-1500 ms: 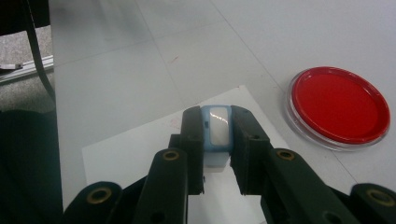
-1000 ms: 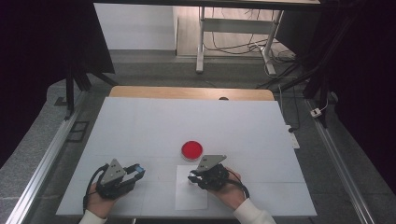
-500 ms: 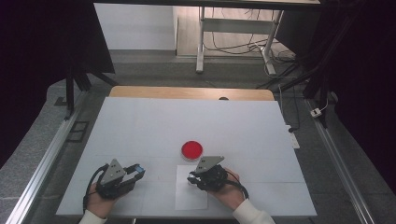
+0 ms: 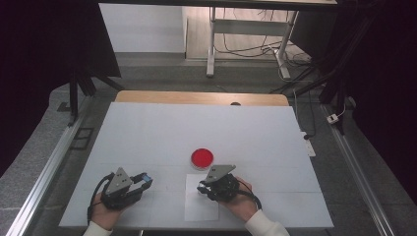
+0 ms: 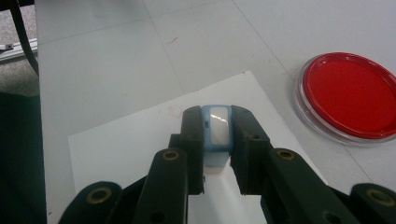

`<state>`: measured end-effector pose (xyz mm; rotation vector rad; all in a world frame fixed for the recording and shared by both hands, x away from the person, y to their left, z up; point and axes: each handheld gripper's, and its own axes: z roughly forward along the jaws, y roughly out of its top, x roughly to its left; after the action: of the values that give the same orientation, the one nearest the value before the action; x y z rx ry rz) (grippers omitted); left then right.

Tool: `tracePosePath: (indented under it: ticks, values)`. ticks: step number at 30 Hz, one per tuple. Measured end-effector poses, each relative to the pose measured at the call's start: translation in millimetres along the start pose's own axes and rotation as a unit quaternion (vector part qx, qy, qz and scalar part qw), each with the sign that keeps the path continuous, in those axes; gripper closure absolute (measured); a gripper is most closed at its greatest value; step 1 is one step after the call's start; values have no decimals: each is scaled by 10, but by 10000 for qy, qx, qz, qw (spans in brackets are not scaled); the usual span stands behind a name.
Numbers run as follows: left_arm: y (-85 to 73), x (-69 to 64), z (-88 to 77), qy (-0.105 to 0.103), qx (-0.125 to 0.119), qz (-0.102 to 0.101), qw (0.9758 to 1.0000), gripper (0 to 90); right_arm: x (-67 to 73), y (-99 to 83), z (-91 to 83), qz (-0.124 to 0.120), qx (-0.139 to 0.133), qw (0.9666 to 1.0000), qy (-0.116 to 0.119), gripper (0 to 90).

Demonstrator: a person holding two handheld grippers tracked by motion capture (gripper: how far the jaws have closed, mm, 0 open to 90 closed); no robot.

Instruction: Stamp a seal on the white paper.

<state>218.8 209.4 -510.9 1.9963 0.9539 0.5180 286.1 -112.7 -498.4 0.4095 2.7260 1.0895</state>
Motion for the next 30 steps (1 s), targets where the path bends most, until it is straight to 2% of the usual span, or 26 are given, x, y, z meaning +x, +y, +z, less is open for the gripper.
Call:
tracePosePath:
  ticks: [11,30]
  values:
    - [0,-3,-2,10,-5,-6,10000,654,12,7,35,15,149,9999,-35,751]
    - [5,-20,-1,19,1,-11,10000,654,29,-2,44,64,193,9998,-82,757]
